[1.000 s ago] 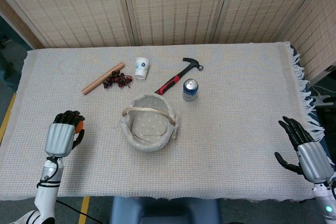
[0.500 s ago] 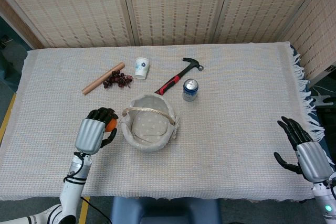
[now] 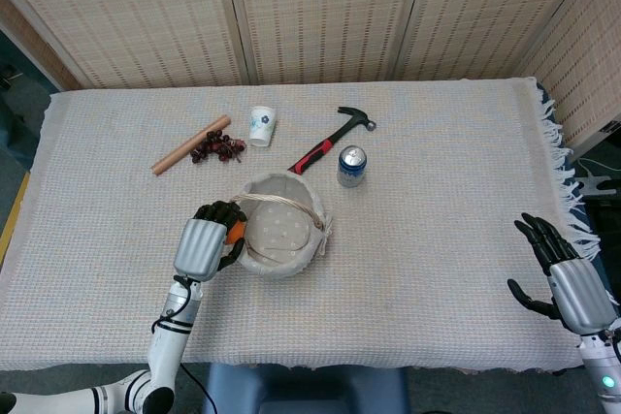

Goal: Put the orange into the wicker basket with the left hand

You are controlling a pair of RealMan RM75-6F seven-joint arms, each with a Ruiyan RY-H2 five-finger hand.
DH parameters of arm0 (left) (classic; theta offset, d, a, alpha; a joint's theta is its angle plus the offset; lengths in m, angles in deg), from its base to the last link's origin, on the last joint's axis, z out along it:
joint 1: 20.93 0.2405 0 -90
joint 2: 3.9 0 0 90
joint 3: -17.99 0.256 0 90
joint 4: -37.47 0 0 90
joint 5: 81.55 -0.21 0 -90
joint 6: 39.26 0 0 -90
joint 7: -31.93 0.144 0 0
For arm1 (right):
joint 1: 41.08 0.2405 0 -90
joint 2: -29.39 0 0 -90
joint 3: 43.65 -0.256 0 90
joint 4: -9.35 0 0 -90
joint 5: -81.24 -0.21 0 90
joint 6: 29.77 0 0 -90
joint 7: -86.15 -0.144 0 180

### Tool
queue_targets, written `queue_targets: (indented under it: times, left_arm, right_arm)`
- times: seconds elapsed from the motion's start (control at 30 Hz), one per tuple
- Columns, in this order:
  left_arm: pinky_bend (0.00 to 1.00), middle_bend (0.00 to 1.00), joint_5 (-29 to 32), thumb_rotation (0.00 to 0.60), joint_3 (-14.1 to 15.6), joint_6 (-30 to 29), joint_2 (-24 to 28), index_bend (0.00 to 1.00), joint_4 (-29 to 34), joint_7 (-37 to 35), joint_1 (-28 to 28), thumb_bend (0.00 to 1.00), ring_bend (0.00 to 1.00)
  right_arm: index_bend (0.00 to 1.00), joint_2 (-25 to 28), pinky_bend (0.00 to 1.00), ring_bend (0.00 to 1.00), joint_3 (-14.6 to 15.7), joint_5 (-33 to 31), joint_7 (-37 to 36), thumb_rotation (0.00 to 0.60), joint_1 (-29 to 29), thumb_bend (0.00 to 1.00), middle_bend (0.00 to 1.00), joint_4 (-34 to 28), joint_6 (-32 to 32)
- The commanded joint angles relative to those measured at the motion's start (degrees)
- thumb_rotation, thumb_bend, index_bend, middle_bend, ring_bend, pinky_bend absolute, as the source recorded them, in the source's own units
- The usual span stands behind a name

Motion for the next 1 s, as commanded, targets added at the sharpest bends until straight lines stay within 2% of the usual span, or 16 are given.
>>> queue_targets:
  times: [0.03,0.37,0.5,0.8,1.0]
  left_arm:
    - [0.72,0.55,-0.08,0.600,-0.22,-0.16,-0.07,0.49,0.47,0.41,-0.38,0.55,0.66]
    - [0.73,0.55,-2.01,0.600,0.39,-2.42,3.81,0.49,4.45,4.49,-0.16,0.56,0.67]
    - [0.73,0.56,-2.29,0.600,0.54,-4.00,4.14,0.49,7.78,3.83,0.59,0.55,0.67]
    - [0.75,0.57,-0.29,0.600,1.34,-4.60,-1.74,0.49,9.47,7.05,0.02,0.55,0.69]
    - [0.76,0.57,-0.95,0.600,2.39,-5.78,-7.10,0.49,6.57,8.06,-0.35,0.55,0.69]
  right_arm:
    - [0.00,0.00,0.19,0.00,-0.01,-0.09,0.06,0.600,0.08,0.22,0.00,-0.05,-0.14]
    - [0.00,0.33,0.19,0.00,0.05,-0.44,-0.17,0.600,0.36,0.22,0.00,-0.31,-0.86]
    - [0.00,0.29,0.19,0.00,0.07,-0.45,0.03,0.600,0.38,0.22,0.00,-0.38,-0.91]
    - [0.00,0.05,0.20,0.00,0.10,-0.62,0.61,0.600,0.47,0.22,0.00,-0.40,-1.19]
    - [0.00,0.38,0.20,0.00,0.07,-0.80,0.08,0.600,0.49,0.22,0.00,-0.50,-1.27]
